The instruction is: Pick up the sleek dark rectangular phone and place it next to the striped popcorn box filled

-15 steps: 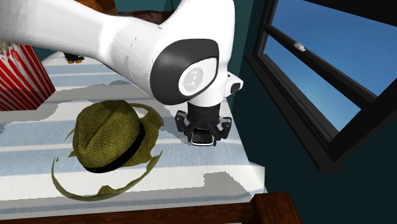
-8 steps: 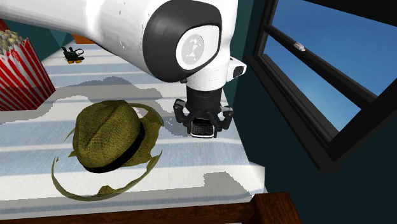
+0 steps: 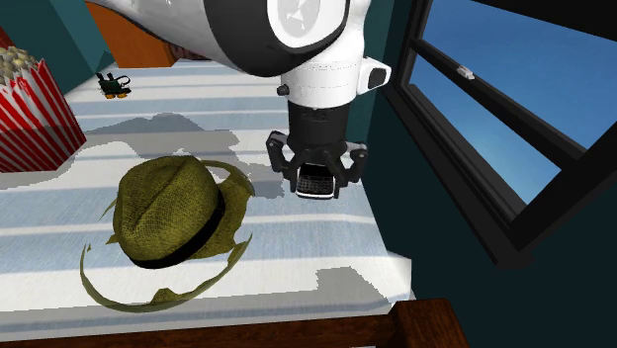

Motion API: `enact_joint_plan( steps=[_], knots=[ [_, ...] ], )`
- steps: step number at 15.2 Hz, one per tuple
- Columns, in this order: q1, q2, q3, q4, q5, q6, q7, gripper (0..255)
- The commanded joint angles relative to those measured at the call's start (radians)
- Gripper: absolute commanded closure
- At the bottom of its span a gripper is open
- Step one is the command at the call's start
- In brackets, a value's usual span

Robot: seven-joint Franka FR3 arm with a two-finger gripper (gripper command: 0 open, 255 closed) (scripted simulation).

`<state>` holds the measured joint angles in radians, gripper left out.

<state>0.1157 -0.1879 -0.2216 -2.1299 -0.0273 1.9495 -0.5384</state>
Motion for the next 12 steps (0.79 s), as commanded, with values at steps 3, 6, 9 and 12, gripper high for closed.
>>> enact_joint_plan(
  steps=[3, 6, 9, 12],
  knots=[
    [0.0, -0.009, 0.002, 0.045, -0.001, -0.054, 0.002, 255],
    [0.001, -0.013, 0.003, 0.081, -0.002, -0.095, 0.003, 255],
    [0.001, -0.016, 0.004, 0.119, -0.002, -0.135, 0.003, 255],
    [0.002, -0.016, 0.005, 0.159, -0.001, -0.175, 0.004, 255]
  ],
)
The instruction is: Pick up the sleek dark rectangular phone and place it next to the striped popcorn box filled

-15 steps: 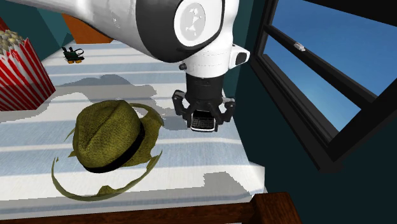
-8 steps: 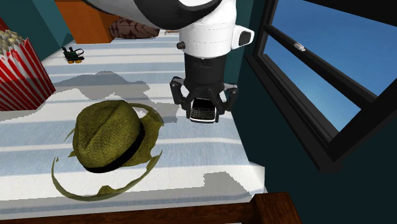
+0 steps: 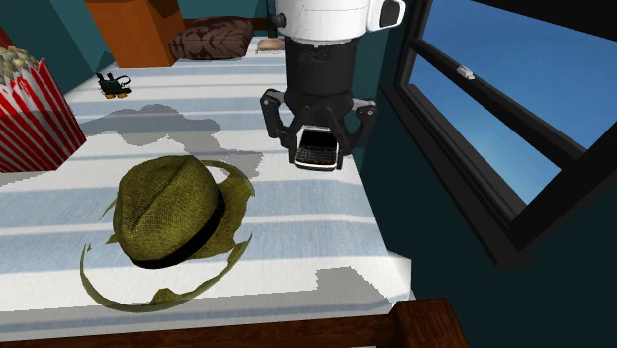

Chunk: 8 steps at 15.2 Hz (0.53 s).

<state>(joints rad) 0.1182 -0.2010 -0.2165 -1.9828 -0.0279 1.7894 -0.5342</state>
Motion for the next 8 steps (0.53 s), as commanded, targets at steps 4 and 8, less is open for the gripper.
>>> enact_joint_plan(
  steps=[4, 8],
  knots=[
    [0.0, -0.001, 0.001, 0.068, 0.0, -0.069, -0.001, 255],
    [0.001, 0.005, 0.001, 0.128, 0.002, -0.123, -0.001, 255]
  ],
)
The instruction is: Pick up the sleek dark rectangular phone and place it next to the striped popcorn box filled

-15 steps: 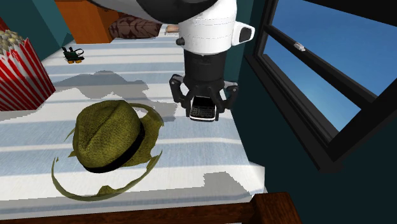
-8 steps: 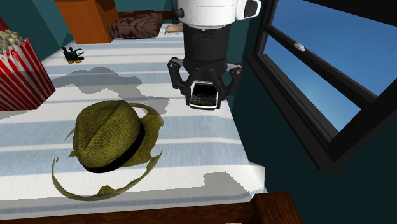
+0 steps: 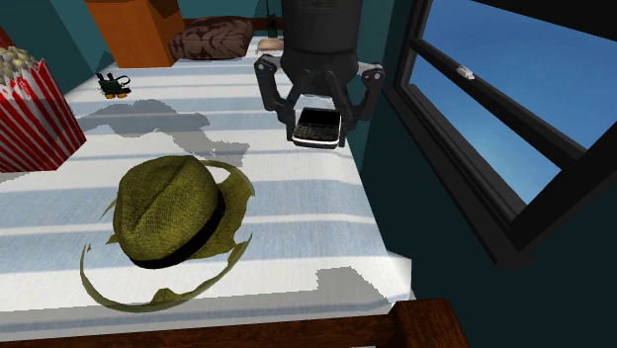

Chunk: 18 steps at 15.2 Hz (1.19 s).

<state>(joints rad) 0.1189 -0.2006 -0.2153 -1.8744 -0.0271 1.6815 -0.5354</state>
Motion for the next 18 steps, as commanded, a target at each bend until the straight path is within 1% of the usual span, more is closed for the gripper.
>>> enact_joint_plan(
  steps=[1, 10, 18],
  knots=[
    [0.001, 0.007, 0.0, 0.035, 0.002, -0.029, 0.0, 255],
    [0.002, 0.037, -0.001, 0.19, 0.008, -0.154, -0.004, 255],
    [0.002, 0.082, -0.004, 0.352, 0.017, -0.272, -0.01, 255]
  ],
)
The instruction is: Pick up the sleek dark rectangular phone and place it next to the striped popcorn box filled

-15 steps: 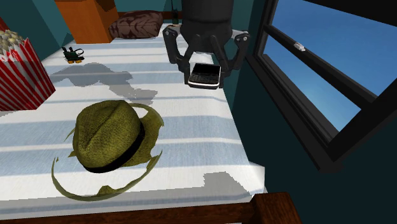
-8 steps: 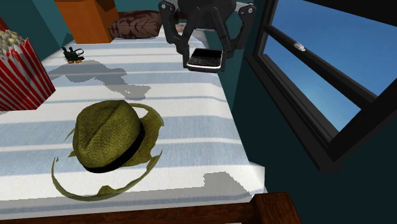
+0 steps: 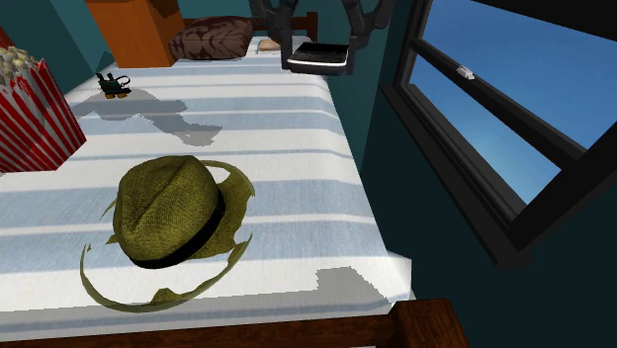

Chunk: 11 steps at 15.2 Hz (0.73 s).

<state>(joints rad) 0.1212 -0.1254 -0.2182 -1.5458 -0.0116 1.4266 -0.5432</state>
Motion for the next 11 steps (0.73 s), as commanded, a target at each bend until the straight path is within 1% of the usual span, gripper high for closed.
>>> enact_joint_plan(
  steps=[1, 3, 4, 7, 11],
  knots=[
    [-0.001, 0.014, -0.002, 0.046, 0.003, -0.032, -0.003, 255],
    [-0.002, 0.03, -0.004, 0.092, 0.006, -0.064, -0.006, 255],
    [-0.002, 0.032, -0.004, 0.099, 0.007, -0.068, -0.006, 255],
    [0.027, -0.057, 0.039, 0.001, -0.006, -0.057, 0.065, 255],
    [0.058, -0.159, 0.1, -0.105, -0.007, -0.053, 0.158, 255]
  ],
)
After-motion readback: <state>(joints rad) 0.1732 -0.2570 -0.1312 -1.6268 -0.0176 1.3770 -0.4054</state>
